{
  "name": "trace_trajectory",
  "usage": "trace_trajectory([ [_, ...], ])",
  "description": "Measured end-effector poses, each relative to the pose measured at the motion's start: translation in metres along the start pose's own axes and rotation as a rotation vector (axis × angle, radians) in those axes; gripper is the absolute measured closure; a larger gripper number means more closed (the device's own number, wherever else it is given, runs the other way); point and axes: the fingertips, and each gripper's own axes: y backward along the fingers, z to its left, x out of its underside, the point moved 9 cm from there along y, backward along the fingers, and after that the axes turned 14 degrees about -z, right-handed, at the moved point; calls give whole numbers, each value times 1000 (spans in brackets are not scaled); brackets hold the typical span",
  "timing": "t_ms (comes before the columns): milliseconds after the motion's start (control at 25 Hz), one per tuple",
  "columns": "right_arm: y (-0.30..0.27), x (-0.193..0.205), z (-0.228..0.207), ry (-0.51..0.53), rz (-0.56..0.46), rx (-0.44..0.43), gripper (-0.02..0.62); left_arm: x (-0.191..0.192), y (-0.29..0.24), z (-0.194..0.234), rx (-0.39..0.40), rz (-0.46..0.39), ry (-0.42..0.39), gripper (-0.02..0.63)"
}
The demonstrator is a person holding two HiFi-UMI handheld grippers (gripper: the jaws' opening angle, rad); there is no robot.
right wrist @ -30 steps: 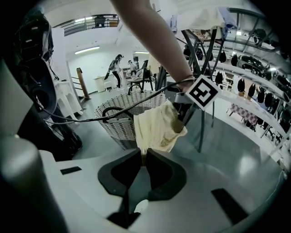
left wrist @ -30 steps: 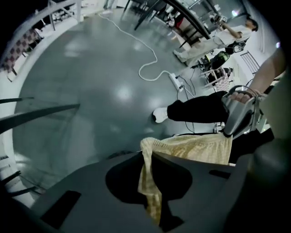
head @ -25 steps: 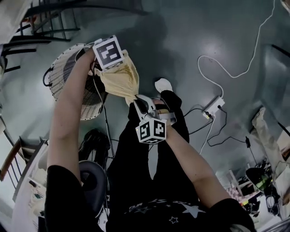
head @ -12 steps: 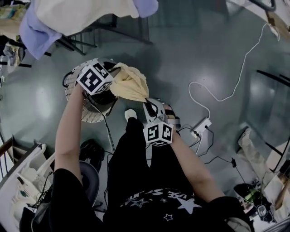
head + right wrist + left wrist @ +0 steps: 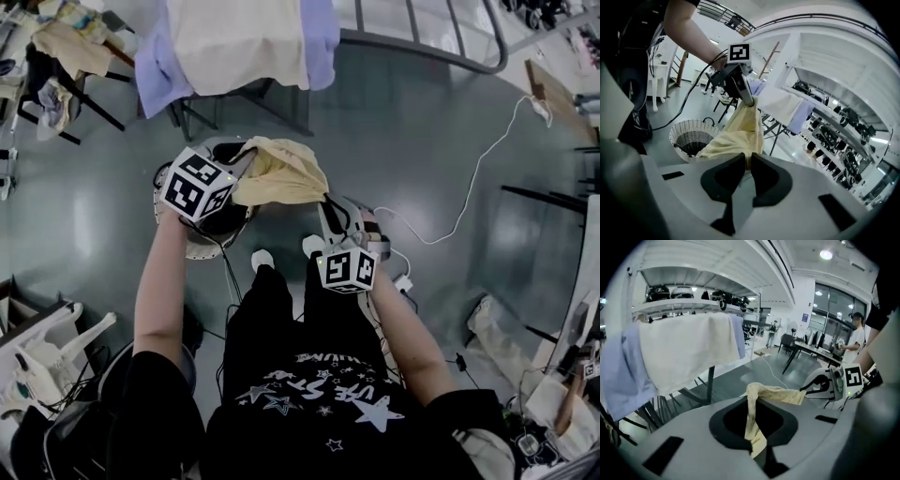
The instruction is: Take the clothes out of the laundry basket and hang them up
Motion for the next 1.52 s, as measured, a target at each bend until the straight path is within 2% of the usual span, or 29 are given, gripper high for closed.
trace_trajectory([
  [240,32,-41,-1,97,-74,49,537,-38,53,-28,-53,-90,49,572],
  [400,44,-53,2,83,-95,47,526,-47,69,-39,-69,-99,50,572],
  [640,47,-56,20,-94,-76,34,438,-50,88,-41,-101,-146,96,572],
  [800,57,-53,32,-176,-59,17,378,-51,97,-46,-111,-171,104,572],
  [960,63,-52,43,-290,-53,3,349,-54,102,-48,-107,-191,106,572],
  [1200,54,-42,34,-640,-46,148,318,-58,118,-58,-70,-220,79,572],
  [1320,43,-46,21,-671,-49,195,316,-60,129,-60,-62,-248,83,572],
  [1520,24,-58,26,-745,-49,155,316,-62,147,-62,-25,-289,89,572],
])
